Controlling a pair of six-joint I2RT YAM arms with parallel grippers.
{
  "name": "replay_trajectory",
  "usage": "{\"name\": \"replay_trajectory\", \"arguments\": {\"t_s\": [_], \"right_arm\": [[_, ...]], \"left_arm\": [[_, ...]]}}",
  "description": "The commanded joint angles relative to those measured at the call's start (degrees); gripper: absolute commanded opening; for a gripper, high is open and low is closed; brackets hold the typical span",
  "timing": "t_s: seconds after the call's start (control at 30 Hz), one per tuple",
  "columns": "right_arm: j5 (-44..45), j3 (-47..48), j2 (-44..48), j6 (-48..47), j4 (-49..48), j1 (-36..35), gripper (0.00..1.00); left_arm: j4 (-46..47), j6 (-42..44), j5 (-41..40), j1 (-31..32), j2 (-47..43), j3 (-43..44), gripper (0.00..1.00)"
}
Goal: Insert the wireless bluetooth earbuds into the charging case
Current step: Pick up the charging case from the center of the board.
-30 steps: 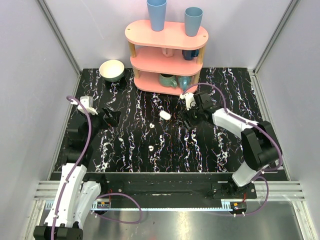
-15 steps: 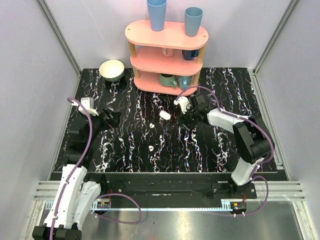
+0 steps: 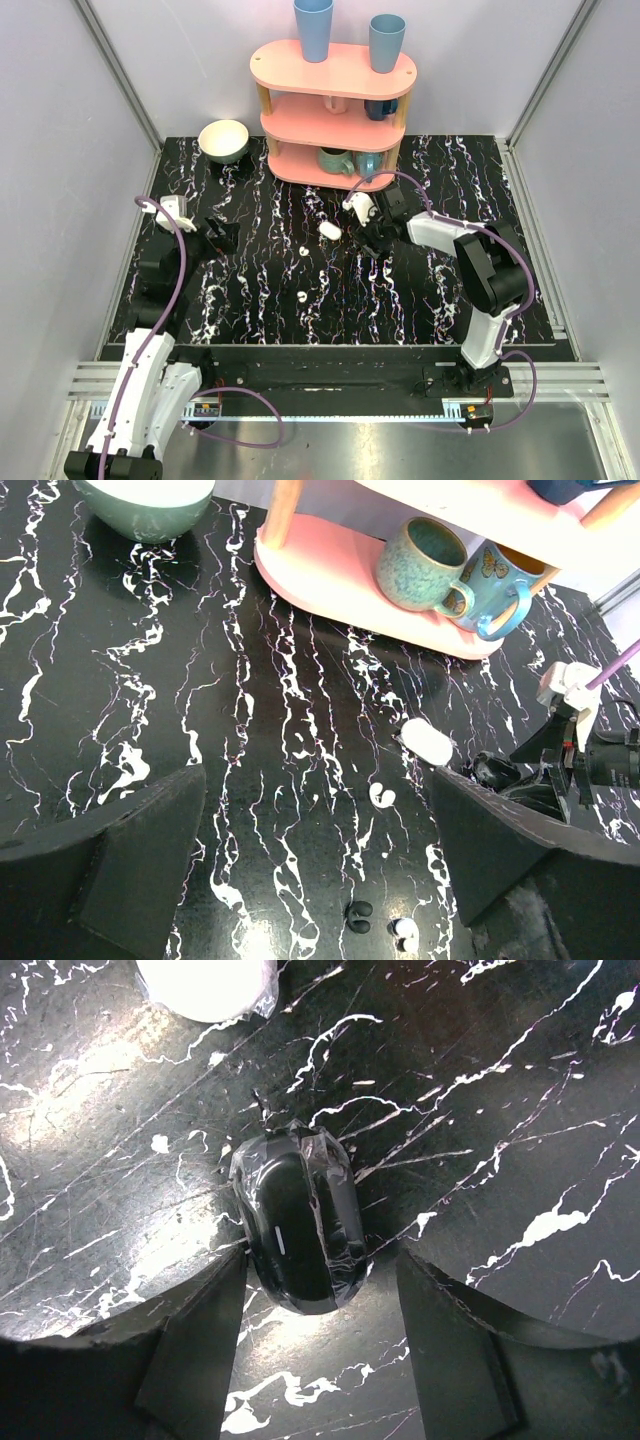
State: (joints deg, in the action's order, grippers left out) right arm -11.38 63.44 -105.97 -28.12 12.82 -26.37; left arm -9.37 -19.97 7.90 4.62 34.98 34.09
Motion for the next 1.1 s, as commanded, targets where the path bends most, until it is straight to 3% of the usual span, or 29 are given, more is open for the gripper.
{"name": "replay_trajectory", "arguments": {"t_s": [0.0, 0.17, 0.4, 0.5, 0.8, 1.07], "right_arm": [[2.1, 1.7, -1.4, -1.9, -0.8, -0.6, 0.71], [1.7, 2.7, -2.2, -2.1, 0.4, -0.6, 0.64], [1.4, 4.3, -3.6, -2.5, 2.1, -0.7, 0.64], [1.3, 4.2, -3.5, -2.6, 2.3, -0.8, 0.58], [1.7, 4.6, -0.3, 0.9, 2.7, -1.2, 0.17], [2.0, -2.3, 13.9, 2.6, -3.6, -4.6, 0.01]], "left_arm": [[2.2, -0.7, -2.7, 0.2, -0.2, 0.1, 0.99], [2.2, -0.4, -3.1, 0.2, 0.1, 0.1, 0.99], [1.1, 0.2, -1.1, 0.2, 0.9, 1.2, 0.99], [0.7, 0.1, -0.8, 0.2, 1.4, 1.6, 0.99], [-0.3, -0.1, 1.0, 0.2, 2.6, 3.1, 0.99], [-1.5, -6.1, 5.5, 0.1, 6.9, 5.0, 0.99]]}}
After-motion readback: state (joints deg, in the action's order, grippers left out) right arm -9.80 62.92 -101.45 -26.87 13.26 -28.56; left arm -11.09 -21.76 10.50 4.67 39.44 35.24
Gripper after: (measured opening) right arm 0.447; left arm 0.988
